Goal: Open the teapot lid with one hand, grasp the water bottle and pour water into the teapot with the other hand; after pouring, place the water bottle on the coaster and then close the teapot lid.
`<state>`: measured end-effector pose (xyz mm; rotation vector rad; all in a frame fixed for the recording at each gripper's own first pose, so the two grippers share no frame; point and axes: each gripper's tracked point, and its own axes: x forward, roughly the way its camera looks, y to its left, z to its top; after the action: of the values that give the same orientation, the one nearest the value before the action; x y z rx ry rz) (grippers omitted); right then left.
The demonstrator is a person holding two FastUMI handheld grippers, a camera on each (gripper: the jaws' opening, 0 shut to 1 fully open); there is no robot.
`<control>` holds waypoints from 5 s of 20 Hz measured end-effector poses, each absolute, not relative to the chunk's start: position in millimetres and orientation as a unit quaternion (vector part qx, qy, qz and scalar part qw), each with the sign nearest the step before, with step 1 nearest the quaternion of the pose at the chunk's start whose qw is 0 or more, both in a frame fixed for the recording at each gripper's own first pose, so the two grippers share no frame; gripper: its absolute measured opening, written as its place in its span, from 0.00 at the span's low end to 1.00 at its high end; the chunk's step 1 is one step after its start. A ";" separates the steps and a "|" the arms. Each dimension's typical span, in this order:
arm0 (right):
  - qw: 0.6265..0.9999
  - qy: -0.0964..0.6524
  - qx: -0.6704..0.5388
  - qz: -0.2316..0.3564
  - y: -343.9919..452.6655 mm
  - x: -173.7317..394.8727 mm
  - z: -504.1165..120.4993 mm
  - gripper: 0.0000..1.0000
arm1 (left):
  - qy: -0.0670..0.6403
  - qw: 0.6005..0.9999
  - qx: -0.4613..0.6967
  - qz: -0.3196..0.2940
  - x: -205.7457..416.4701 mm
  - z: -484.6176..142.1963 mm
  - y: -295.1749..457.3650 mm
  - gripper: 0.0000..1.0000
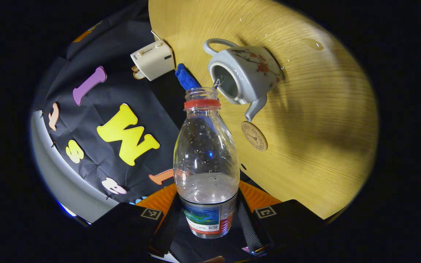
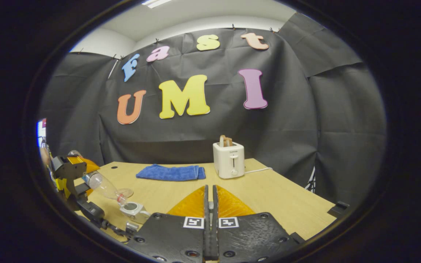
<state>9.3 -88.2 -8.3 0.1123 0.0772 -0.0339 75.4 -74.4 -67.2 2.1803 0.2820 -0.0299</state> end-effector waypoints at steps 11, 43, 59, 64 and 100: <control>0.997 0.035 0.064 -0.020 -95.2 7.2 -3.2 0.00 | 0.087 0.398 0.913 0.000 76.7 -50.2 -95.7 0.77; 0.995 0.050 0.081 -0.027 -108.0 11.3 -10.2 0.00 | 0.090 0.643 0.761 -0.022 96.6 -47.8 -59.7 0.77; 0.996 0.049 0.068 -0.024 -95.8 15.4 -15.5 0.00 | 0.085 0.949 0.304 -0.024 144.7 -77.7 -60.8 0.77; 0.997 0.055 0.060 -0.019 -87.5 17.8 -20.8 0.00 | 0.065 0.988 0.141 -0.026 163.9 -87.5 -64.2 0.77; 0.993 0.112 0.021 0.001 -51.4 39.4 -77.5 0.00 | 0.054 0.997 0.028 -0.054 196.1 -136.0 -58.5 0.93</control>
<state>39.4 -51.4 -77.5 0.0419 0.2243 0.0015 196.1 -58.5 -136.0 0.0564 0.1079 -0.1077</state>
